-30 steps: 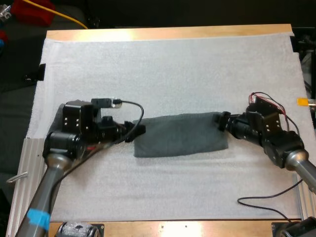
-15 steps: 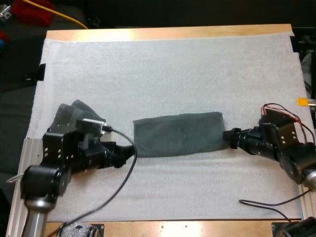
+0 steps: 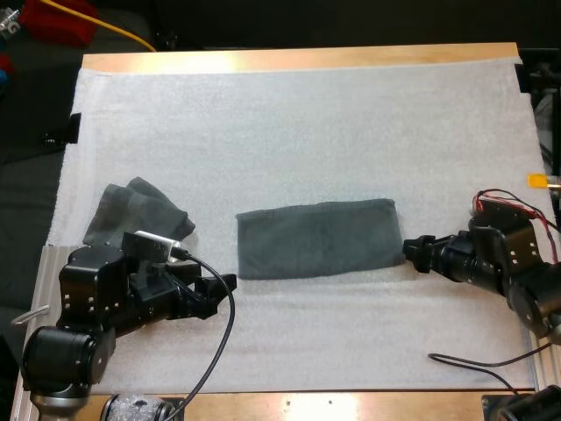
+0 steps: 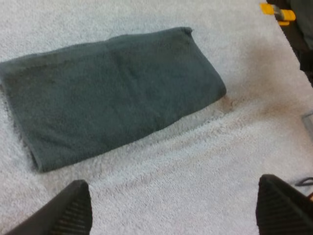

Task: Pick towel from pile, fold and stack

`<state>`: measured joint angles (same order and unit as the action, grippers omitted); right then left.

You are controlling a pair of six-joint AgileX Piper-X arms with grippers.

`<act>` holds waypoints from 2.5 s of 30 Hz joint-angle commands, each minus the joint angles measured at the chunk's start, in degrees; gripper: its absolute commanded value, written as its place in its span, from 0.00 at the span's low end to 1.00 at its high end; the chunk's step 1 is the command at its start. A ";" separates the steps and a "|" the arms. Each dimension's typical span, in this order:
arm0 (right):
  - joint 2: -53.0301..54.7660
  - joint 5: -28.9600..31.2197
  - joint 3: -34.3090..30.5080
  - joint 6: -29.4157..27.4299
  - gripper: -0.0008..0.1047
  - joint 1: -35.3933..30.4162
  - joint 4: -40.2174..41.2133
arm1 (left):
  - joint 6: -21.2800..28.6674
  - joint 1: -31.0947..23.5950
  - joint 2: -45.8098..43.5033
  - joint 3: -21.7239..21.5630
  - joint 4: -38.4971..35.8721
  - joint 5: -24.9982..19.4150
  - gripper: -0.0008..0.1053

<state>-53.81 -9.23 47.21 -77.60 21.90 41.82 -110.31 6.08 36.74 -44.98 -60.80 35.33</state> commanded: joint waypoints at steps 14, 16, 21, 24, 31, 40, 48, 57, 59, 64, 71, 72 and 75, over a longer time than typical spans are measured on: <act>-7.26 -15.30 0.67 -8.34 0.63 -18.67 0.05 | -0.36 0.42 -0.12 -0.33 -1.44 3.12 0.64; -9.25 -18.22 0.67 -9.03 0.63 -20.07 -0.82 | -0.36 0.42 -0.12 -0.33 -1.79 3.12 0.64; -16.20 -25.05 0.83 -9.16 0.63 -21.05 -5.99 | -0.36 0.42 -0.12 -0.33 -2.07 4.03 0.64; -20.22 -28.02 0.82 -9.16 0.63 -21.05 -8.91 | -0.72 0.42 -0.12 -0.33 -2.07 4.66 0.64; -28.57 -31.91 0.82 -9.16 0.63 -21.05 -14.12 | -1.89 0.42 -0.12 -0.33 -2.07 5.59 0.64; -36.37 -34.01 0.82 -9.67 0.63 -19.23 -18.55 | -2.15 0.42 -0.12 -0.33 -2.07 5.59 0.64; -40.97 -33.20 0.82 -7.47 0.63 -14.23 -21.89 | -2.15 0.42 -0.12 -0.33 -2.07 5.59 0.64; -41.37 -32.10 0.82 -3.01 0.63 -8.39 -23.98 | -2.15 0.42 -0.12 -0.33 -2.07 5.59 0.64; -41.37 -30.61 0.82 -1.69 0.63 -7.07 -23.90 | -2.15 0.42 -0.12 -0.33 -2.07 5.72 0.64; -41.37 -29.91 0.82 0.80 0.63 -6.28 -23.95 | -2.15 0.42 -0.12 -0.33 -2.07 7.55 0.64; -41.37 -28.52 0.82 5.75 0.15 -6.28 -23.60 | -2.15 0.42 -0.12 -0.33 -2.07 8.22 0.64; -41.37 -28.40 0.82 5.88 0.11 -6.28 -23.60 | -2.15 0.42 -0.12 -0.33 -2.07 8.22 0.64; -40.49 -26.85 0.82 5.87 0.02 -6.28 -23.12 | -2.15 0.42 -0.12 -0.33 -2.51 8.70 0.64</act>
<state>-94.52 -36.20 48.33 -72.00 15.51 17.75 -112.16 6.08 36.74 -44.98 -63.07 43.06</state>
